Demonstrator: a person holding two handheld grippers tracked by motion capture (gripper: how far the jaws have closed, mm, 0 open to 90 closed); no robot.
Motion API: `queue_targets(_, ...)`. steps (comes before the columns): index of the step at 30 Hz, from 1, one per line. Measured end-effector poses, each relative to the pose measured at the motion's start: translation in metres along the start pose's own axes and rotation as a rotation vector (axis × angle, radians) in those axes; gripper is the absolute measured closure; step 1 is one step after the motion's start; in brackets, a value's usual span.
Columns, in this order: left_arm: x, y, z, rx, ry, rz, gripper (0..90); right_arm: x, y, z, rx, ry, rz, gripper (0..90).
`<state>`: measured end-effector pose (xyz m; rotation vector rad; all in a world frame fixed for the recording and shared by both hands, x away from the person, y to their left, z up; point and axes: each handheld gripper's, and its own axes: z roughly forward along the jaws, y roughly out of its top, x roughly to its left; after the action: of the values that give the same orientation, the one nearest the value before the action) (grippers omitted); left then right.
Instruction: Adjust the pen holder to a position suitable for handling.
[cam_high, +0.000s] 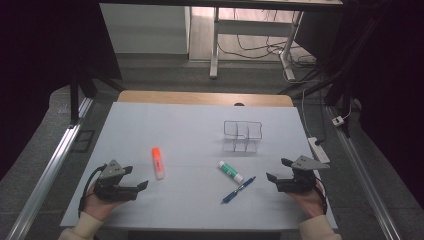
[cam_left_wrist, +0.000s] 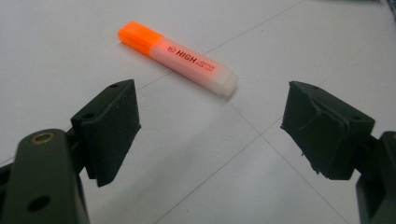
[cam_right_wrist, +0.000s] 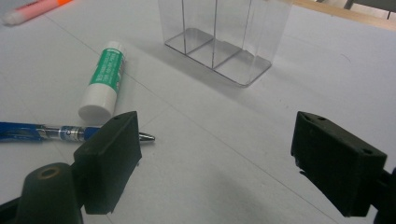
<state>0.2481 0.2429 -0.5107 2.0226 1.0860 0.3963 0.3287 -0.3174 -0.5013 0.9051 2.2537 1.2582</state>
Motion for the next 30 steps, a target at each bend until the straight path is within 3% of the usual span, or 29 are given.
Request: queue_targets(30,0.005,0.0005,0.0022,-0.008,-0.005,-0.025,19.7,0.0016,-0.0045,0.003,0.029,0.006,0.0,19.6)
